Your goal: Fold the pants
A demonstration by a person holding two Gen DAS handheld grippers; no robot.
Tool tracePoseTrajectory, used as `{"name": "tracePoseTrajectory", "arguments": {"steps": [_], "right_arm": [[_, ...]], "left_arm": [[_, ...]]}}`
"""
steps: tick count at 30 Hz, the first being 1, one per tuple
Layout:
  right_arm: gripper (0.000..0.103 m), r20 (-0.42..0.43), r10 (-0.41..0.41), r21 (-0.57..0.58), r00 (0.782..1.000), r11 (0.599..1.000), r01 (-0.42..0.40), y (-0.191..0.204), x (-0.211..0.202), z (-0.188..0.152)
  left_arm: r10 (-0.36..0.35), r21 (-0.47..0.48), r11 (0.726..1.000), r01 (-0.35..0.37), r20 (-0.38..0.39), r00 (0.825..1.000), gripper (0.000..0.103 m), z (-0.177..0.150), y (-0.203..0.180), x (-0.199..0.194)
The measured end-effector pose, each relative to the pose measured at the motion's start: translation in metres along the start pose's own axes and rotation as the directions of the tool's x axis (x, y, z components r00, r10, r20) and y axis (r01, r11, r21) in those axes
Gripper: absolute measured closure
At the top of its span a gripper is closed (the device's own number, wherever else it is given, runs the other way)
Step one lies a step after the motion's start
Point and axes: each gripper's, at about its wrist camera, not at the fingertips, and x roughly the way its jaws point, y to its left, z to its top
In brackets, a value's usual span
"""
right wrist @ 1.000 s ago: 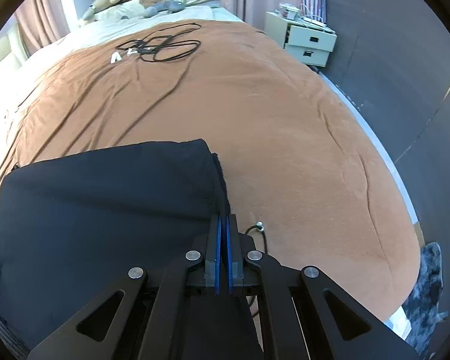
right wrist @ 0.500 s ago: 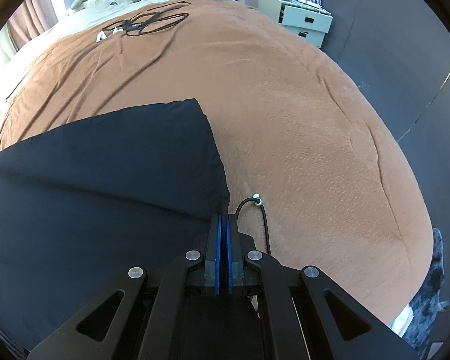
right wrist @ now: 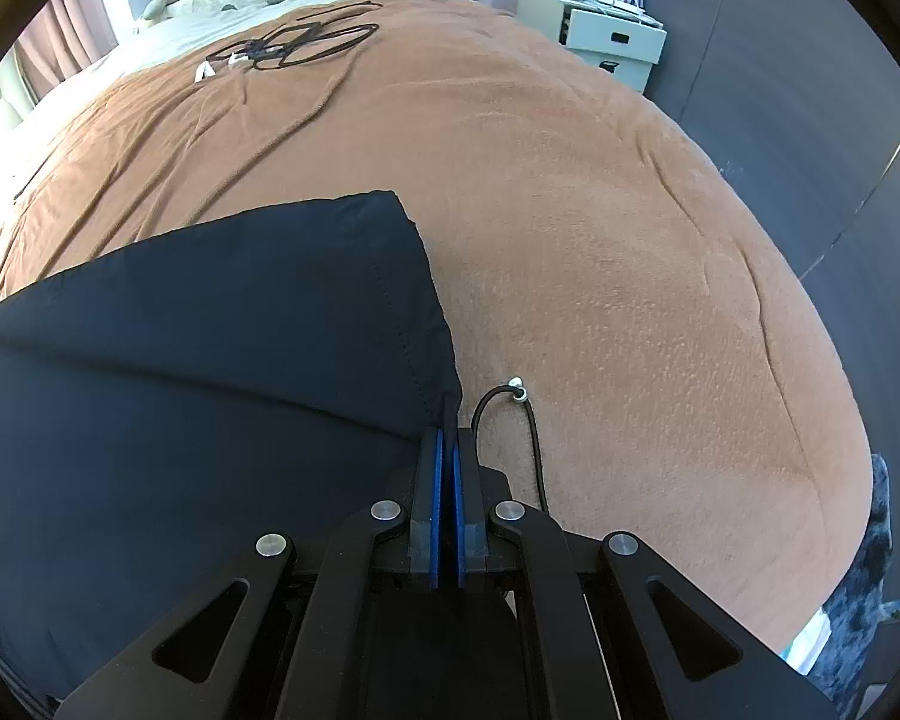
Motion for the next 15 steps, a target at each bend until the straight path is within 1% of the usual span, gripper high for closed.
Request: {"name": "tracePoseTrajectory", "arguments": {"steps": [1, 2, 3, 4, 6, 7, 8, 9, 10, 11, 15], "right_arm": [[0.103, 0.003, 0.006, 0.004, 1.0, 1.0, -0.006, 0.0, -0.001, 0.0], [0.103, 0.003, 0.013, 0.006, 1.0, 1.0, -0.013, 0.0, -0.002, 0.0], [0.102, 0.002, 0.019, 0.007, 1.0, 1.0, -0.019, -0.001, -0.003, 0.0], [0.102, 0.0, 0.022, 0.006, 1.0, 1.0, -0.022, -0.001, -0.004, -0.001], [0.099, 0.003, 0.023, -0.006, 1.0, 1.0, -0.023, -0.001, -0.006, -0.003], [0.092, 0.007, 0.023, -0.006, 1.0, 1.0, -0.023, -0.003, -0.007, -0.004], [0.079, 0.012, 0.026, -0.002, 1.0, 1.0, -0.026, -0.005, -0.009, -0.006], [0.072, 0.021, 0.032, 0.005, 0.999, 0.999, -0.032, -0.008, -0.011, -0.007], [0.055, 0.034, 0.04, 0.015, 0.999, 0.999, -0.04, -0.012, -0.014, -0.008], [0.048, 0.046, 0.044, 0.024, 0.998, 0.999, -0.045, -0.015, -0.017, -0.009], [0.048, 0.043, 0.082, 0.055, 0.996, 0.995, -0.084, -0.027, -0.019, -0.015]], "left_arm": [[0.003, -0.003, 1.0, -0.003, 0.009, 1.0, 0.082, 0.003, 0.001, 0.001], [0.007, -0.006, 1.0, -0.006, 0.016, 1.0, 0.073, 0.004, 0.004, 0.001], [0.004, -0.012, 1.0, -0.003, 0.023, 1.0, 0.069, 0.007, 0.005, 0.003], [-0.011, -0.021, 1.0, 0.011, 0.027, 1.0, 0.069, 0.009, 0.007, 0.004], [-0.015, -0.03, 0.999, 0.016, 0.027, 1.0, 0.069, 0.013, 0.007, 0.01], [-0.015, -0.033, 0.999, 0.016, 0.027, 1.0, 0.069, 0.014, 0.007, 0.013], [-0.018, -0.037, 0.999, 0.019, 0.027, 0.999, 0.069, 0.016, 0.007, 0.015], [-0.021, -0.041, 0.999, 0.022, 0.028, 0.999, 0.069, 0.016, 0.008, 0.016], [-0.024, -0.044, 0.999, 0.025, 0.03, 0.999, 0.069, 0.017, 0.007, 0.017], [-0.027, -0.047, 0.998, 0.029, 0.032, 0.999, 0.069, 0.017, 0.006, 0.019], [-0.044, -0.054, 0.998, 0.045, 0.027, 0.999, 0.069, 0.017, 0.007, 0.021]]}}
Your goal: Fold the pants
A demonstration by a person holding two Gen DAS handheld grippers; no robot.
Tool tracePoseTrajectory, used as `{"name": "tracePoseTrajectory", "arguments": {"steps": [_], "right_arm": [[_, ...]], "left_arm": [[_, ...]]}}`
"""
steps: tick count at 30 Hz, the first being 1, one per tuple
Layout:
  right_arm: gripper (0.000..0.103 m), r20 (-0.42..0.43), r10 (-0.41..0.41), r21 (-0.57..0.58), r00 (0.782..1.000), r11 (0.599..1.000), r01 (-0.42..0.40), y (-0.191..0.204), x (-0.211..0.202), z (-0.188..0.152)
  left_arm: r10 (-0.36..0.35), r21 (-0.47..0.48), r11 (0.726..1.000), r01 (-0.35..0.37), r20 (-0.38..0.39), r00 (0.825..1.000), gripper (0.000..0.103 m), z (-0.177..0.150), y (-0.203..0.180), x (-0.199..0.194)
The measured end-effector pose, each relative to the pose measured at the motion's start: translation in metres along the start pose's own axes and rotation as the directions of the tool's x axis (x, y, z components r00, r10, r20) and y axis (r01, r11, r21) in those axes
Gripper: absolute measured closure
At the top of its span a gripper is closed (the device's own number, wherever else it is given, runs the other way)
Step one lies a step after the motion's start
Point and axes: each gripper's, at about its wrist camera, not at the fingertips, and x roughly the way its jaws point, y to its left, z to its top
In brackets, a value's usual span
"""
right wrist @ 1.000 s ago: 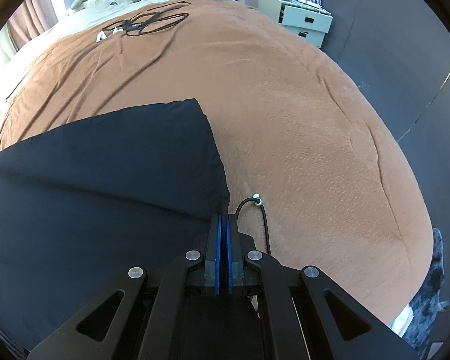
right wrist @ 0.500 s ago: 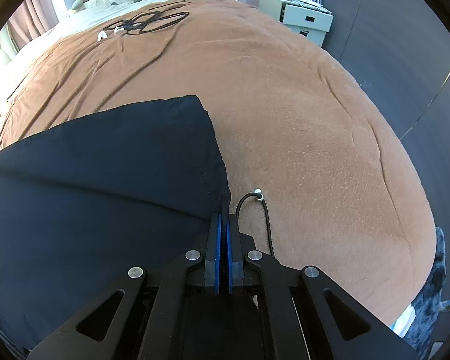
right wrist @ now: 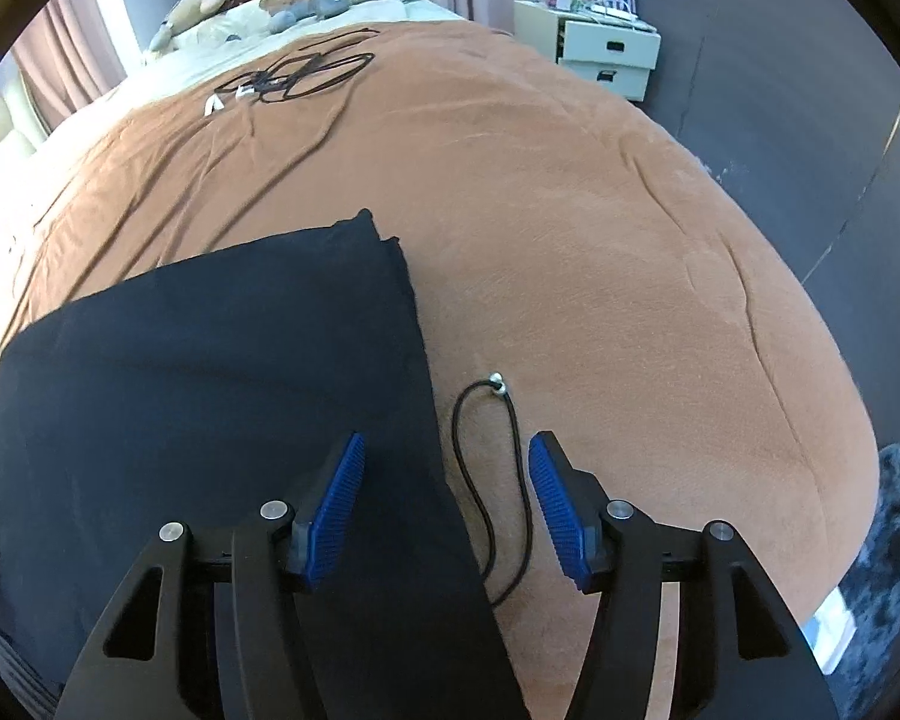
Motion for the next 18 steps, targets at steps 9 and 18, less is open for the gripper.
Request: {"name": "tracePoseTrajectory", "arguments": {"steps": [9, 18], "right_arm": [[0.049, -0.087, 0.149, 0.124, 0.985, 0.983, -0.138, -0.024, 0.022, -0.012], [0.07, -0.113, 0.22, 0.136, 0.969, 0.969, -0.205, -0.028, 0.02, -0.008]], "left_arm": [[-0.004, 0.01, 1.0, 0.003, 0.014, 1.0, 0.1, 0.003, -0.009, -0.004], [-0.037, 0.035, 0.999, 0.035, 0.051, 0.998, 0.1, 0.014, -0.011, -0.031]]}}
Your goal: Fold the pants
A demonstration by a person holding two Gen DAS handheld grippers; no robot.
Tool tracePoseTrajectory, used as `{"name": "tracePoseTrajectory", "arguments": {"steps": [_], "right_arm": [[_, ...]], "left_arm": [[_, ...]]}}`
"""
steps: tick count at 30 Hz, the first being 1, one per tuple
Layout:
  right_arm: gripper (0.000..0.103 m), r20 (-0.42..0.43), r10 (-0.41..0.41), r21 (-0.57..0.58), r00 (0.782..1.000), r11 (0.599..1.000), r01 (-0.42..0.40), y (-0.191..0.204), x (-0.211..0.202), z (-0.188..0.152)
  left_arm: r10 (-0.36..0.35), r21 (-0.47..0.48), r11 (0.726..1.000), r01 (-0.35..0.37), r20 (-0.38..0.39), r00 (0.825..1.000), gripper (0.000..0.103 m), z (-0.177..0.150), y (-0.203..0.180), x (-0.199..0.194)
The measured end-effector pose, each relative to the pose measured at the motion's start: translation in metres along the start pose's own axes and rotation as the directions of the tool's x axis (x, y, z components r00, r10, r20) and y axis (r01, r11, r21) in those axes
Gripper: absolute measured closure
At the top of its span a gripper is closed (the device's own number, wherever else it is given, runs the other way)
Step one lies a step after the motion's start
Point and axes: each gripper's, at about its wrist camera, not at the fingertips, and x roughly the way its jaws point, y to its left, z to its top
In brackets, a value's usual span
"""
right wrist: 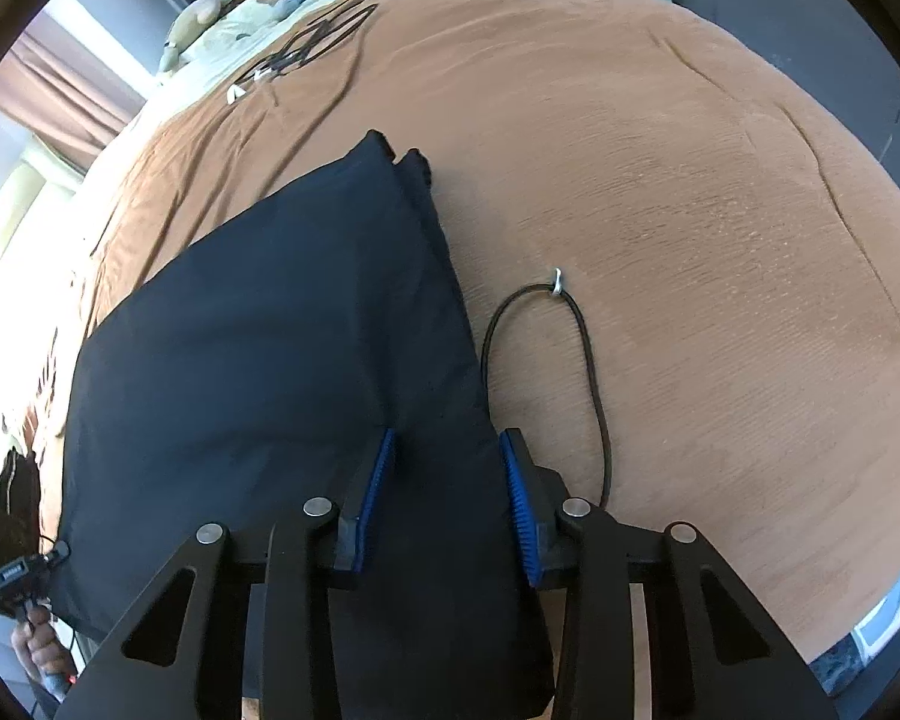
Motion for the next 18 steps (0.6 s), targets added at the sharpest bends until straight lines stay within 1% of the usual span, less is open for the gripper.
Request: {"name": "tracePoseTrajectory", "arguments": {"steps": [4, 11, 18], "right_arm": [[0.07, -0.01, 0.021, -0.007, 1.0, 1.0, -0.021, 0.009, 0.0, -0.006], [0.07, -0.013, 0.031, -0.012, 0.999, 0.999, -0.031, 0.037, 0.015, -0.015], [0.07, -0.021, 0.04, -0.028, 0.999, 0.999, -0.041, 0.069, 0.03, -0.02]], "left_arm": [[0.006, -0.004, 1.0, -0.006, 0.021, 1.0, 0.1, 0.008, 0.007, -0.012], [0.016, -0.008, 1.0, -0.015, 0.038, 0.999, 0.1, 0.027, 0.017, -0.034], [0.023, -0.025, 0.999, -0.022, 0.062, 0.998, 0.1, 0.04, 0.037, -0.061]]}}
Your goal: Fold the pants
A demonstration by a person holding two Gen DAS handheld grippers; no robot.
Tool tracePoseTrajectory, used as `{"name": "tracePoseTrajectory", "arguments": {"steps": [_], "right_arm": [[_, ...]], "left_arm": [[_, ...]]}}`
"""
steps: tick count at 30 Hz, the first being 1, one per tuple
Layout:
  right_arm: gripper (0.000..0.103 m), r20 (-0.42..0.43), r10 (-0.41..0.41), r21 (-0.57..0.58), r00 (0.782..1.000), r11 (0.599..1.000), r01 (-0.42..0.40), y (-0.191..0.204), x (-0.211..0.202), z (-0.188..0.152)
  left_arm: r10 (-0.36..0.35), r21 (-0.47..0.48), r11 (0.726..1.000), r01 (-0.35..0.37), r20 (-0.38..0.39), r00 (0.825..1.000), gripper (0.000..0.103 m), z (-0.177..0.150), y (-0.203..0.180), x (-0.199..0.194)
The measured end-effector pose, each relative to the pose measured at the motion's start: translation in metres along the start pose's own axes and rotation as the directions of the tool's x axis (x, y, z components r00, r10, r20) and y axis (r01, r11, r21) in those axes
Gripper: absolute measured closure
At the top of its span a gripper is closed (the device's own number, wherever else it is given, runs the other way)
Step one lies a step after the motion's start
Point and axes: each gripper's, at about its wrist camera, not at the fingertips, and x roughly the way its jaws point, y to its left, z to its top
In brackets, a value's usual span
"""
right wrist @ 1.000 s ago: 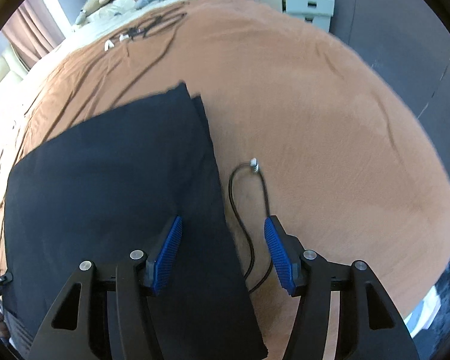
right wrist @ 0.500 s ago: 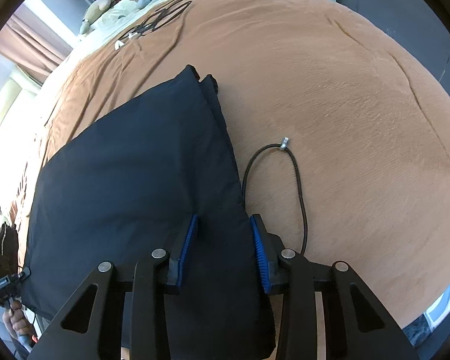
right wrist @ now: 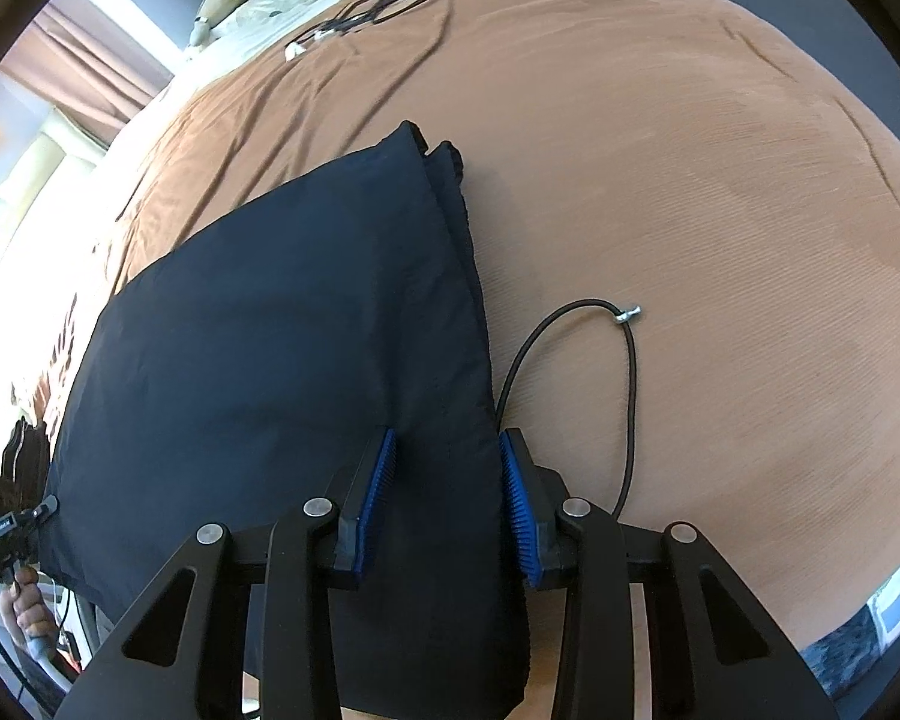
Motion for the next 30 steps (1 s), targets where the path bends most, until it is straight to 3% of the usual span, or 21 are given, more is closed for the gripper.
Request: {"name": "tracePoseTrajectory", "arguments": {"steps": [18, 30], "right_arm": [[0.07, -0.044, 0.066, -0.091, 0.997, 0.993, -0.07, 0.095, 0.057, -0.012], [0.07, -0.062, 0.105, -0.146, 0.993, 0.983, -0.113, 0.119, 0.07, -0.029]], "left_arm": [[0.047, -0.062, 0.997, -0.041, 0.088, 0.995, 0.1, 0.011, 0.076, -0.093], [0.1, -0.084, 0.992, -0.09, 0.114, 0.989, 0.1, 0.007, 0.101, -0.128]]}}
